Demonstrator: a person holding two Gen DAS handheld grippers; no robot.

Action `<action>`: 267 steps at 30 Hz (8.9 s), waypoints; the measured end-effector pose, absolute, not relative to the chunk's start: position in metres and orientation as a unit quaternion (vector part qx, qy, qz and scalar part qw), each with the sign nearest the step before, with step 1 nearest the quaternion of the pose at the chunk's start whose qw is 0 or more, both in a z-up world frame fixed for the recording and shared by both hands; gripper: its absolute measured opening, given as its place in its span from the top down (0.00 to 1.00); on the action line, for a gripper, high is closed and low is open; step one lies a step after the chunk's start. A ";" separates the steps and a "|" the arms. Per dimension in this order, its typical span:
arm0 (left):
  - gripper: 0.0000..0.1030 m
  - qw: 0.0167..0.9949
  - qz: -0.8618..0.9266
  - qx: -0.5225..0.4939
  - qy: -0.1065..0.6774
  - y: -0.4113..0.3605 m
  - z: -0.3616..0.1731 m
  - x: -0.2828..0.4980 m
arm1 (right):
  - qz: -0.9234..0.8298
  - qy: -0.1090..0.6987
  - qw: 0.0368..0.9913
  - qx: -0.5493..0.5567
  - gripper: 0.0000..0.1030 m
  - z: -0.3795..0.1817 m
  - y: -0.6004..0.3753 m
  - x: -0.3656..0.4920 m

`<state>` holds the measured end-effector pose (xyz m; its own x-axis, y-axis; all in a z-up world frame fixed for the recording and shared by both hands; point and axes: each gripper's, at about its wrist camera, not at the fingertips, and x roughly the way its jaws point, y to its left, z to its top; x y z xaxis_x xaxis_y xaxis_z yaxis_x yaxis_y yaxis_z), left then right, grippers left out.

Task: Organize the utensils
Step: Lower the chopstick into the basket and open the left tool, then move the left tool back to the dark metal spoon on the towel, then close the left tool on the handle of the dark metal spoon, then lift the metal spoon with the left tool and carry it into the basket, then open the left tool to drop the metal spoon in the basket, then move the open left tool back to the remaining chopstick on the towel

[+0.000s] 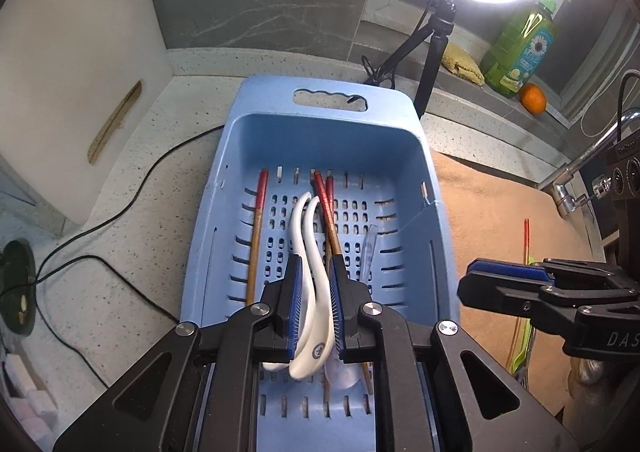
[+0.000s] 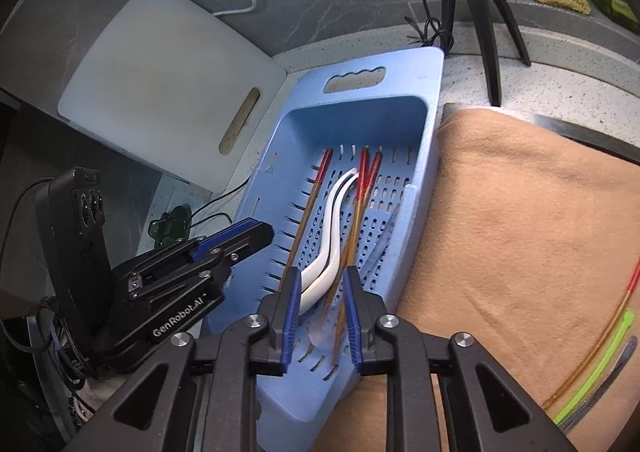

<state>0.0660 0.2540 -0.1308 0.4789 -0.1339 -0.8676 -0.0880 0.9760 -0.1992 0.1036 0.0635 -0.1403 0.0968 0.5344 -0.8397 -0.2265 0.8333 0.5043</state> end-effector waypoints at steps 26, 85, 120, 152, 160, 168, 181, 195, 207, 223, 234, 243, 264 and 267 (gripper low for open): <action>0.83 0.868 -0.076 -0.110 0.479 0.110 -0.101 -0.022 | 0.323 0.571 0.746 0.115 0.16 -0.108 -0.118 0.076; 0.73 0.833 -0.112 0.025 0.541 0.004 -0.173 -0.021 | 0.233 0.710 0.623 0.231 0.83 -0.212 -0.132 0.047; 0.91 0.839 -0.147 0.012 0.523 -0.001 -0.161 -0.039 | 0.228 0.711 0.622 0.237 0.89 -0.214 -0.130 0.041; 0.95 0.854 -0.160 0.004 0.496 0.007 -0.138 -0.050 | 0.258 0.685 0.635 0.246 0.96 -0.181 -0.127 0.042; 0.95 0.865 -0.142 0.007 0.481 0.032 -0.120 -0.050 | 0.275 0.675 0.636 0.253 0.96 -0.164 -0.102 0.051; 0.95 0.877 -0.119 0.016 0.465 0.082 -0.103 -0.045 | 0.305 0.654 0.649 0.243 0.97 -0.137 -0.044 0.065; 0.95 0.874 -0.099 0.009 0.476 0.163 -0.113 -0.021 | 0.303 0.659 0.652 0.222 0.97 -0.150 0.043 0.098; 0.95 0.861 -0.114 -0.005 0.496 0.178 -0.128 -0.010 | 0.276 0.666 0.663 0.202 0.94 -0.172 0.060 0.114; 0.87 0.867 -0.099 -0.017 0.487 0.170 -0.112 -0.018 | 0.272 0.658 0.670 0.209 0.81 -0.157 0.022 0.111; 0.87 0.866 -0.129 -0.037 0.481 0.080 -0.112 -0.039 | 0.239 0.622 0.728 0.160 0.74 -0.131 -0.104 0.092; 0.87 0.854 -0.132 -0.050 0.500 0.032 -0.140 -0.035 | 0.221 0.657 0.701 0.172 0.74 -0.163 -0.161 0.070; 0.87 0.850 -0.116 -0.050 0.511 0.032 -0.145 -0.002 | 0.238 0.662 0.688 0.178 0.74 -0.168 -0.148 0.072; 0.87 0.824 -0.083 0.004 0.560 0.025 -0.180 0.041 | 0.197 0.707 0.659 0.167 0.74 -0.206 -0.119 0.079; 0.87 0.823 -0.079 0.010 0.562 0.030 -0.179 0.039 | 0.197 0.705 0.664 0.151 0.74 -0.205 -0.113 0.079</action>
